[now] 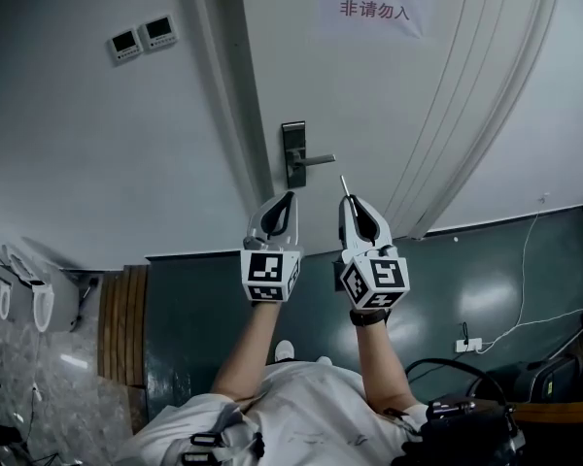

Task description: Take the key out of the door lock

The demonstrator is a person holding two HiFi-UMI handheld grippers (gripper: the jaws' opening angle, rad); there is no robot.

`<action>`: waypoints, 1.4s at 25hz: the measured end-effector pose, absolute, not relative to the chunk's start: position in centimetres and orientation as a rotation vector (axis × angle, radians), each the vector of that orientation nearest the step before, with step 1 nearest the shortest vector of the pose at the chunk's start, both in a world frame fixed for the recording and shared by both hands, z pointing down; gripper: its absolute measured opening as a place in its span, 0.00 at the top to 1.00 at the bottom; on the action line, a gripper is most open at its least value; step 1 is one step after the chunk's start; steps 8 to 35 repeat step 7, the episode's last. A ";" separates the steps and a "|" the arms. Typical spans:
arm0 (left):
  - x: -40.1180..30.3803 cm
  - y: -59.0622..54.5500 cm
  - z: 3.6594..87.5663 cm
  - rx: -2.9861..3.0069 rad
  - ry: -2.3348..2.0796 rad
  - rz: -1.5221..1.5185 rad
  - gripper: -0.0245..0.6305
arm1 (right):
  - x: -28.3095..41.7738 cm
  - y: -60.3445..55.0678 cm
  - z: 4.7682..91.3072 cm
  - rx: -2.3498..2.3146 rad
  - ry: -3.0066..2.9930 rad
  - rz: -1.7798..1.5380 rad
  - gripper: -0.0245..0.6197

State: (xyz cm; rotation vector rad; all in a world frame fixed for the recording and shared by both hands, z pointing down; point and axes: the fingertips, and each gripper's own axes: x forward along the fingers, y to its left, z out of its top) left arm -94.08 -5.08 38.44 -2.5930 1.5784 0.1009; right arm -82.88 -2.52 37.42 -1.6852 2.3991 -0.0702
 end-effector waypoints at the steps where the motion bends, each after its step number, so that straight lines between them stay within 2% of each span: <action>1: -94.2 -5.3 38.6 -2.600 1.574 0.095 0.96 | -83.0 -2.7 37.9 -1.694 2.398 -0.086 0.92; 35: -95.7 -5.7 40.2 -2.646 1.568 0.080 0.96 | -84.3 -3.5 39.6 -1.725 2.397 -0.140 0.92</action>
